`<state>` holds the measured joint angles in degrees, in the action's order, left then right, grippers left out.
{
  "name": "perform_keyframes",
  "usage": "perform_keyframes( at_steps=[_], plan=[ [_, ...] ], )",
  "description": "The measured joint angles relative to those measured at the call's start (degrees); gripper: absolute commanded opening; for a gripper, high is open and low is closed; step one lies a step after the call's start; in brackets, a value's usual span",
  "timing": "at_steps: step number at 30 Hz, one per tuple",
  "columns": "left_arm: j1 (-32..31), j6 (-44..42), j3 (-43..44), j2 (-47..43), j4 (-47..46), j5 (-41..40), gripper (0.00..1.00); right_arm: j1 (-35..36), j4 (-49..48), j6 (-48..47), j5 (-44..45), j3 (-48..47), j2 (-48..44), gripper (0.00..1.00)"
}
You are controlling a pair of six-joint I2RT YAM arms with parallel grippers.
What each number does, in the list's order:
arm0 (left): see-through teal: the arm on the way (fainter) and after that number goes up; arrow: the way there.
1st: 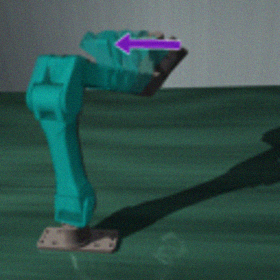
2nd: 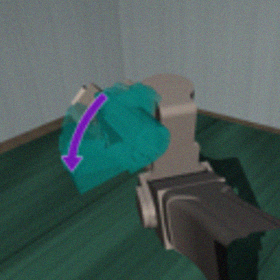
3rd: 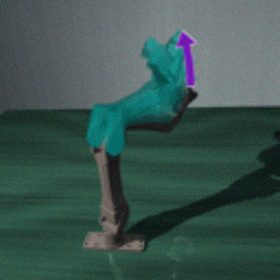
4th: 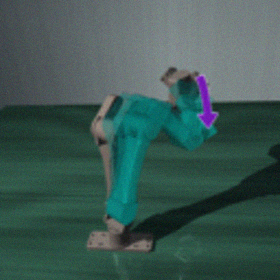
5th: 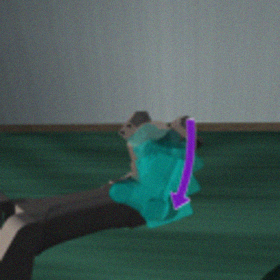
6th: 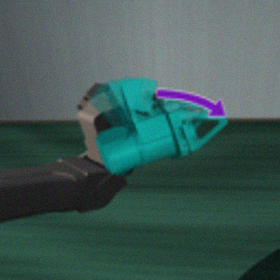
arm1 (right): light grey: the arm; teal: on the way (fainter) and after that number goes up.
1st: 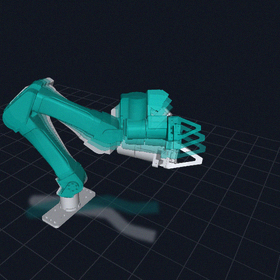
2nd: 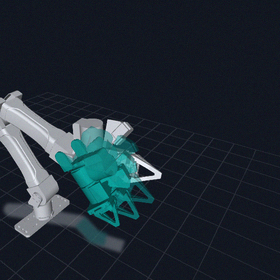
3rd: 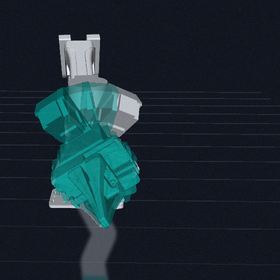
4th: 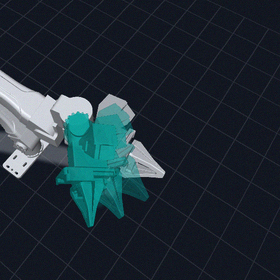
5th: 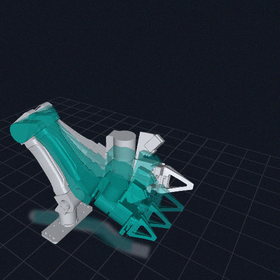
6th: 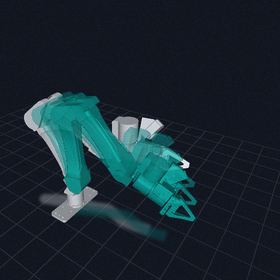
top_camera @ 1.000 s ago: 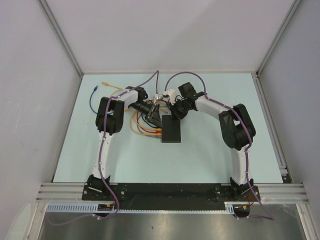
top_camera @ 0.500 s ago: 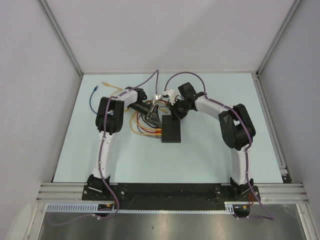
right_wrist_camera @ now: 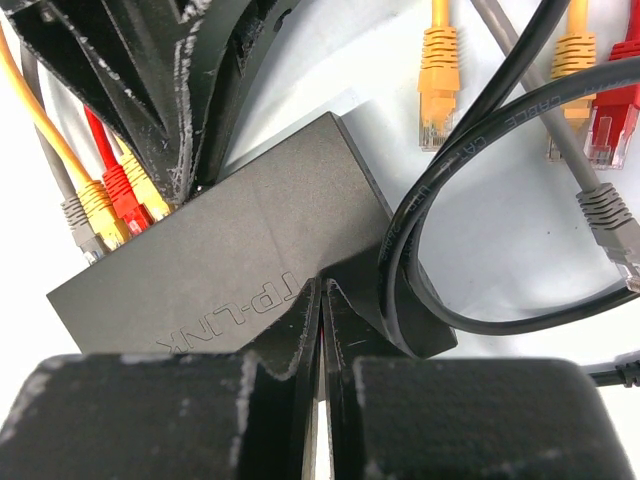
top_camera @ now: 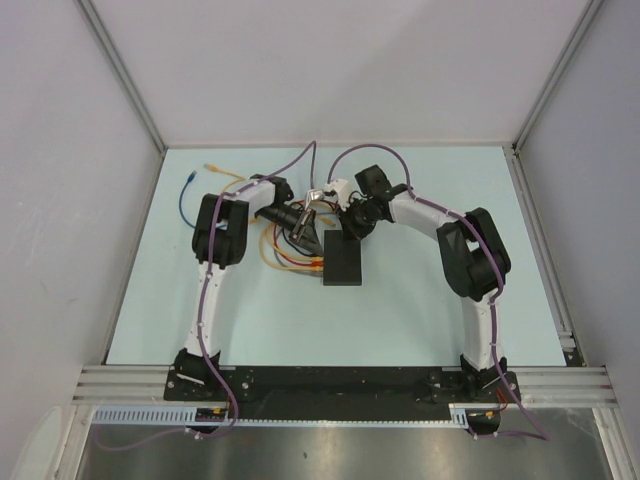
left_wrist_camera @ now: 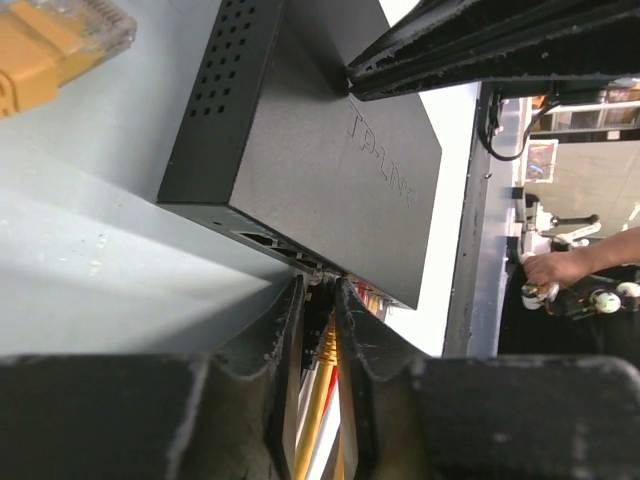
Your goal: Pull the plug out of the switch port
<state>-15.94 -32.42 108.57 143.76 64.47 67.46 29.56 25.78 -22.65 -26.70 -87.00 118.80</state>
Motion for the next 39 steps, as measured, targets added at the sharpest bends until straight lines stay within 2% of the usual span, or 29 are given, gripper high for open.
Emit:
perform_keyframes(
  at_steps=[10, 21, 25, 29, 39],
  plan=[
    [0.37, 1.44, 5.99, 2.84, 5.03, -1.33, 0.00, 0.11, -0.31, -0.13, 0.61, 0.00, 0.00, 0.05],
    [0.52, -1.62, 5.79, 2.99, 5.79, -0.11, 0.00, 0.37, -0.83, -0.37, 1.40, 0.00, 0.00, 0.05],
    [0.28, -2.40, 12.63, 5.68, 10.60, -2.91, 0.00, 0.39, -1.18, -0.48, 1.84, 0.00, 0.00, 0.05],
    [0.24, -3.63, 15.02, 5.92, 11.69, -5.29, 0.00, 0.44, -1.64, -0.57, 2.01, 0.07, 0.00, 0.05],
    [0.48, -7.82, 10.43, 5.18, 11.91, -1.31, 0.00, 0.72, -1.68, -0.57, 1.55, 0.26, -0.02, 0.05]
  ],
)
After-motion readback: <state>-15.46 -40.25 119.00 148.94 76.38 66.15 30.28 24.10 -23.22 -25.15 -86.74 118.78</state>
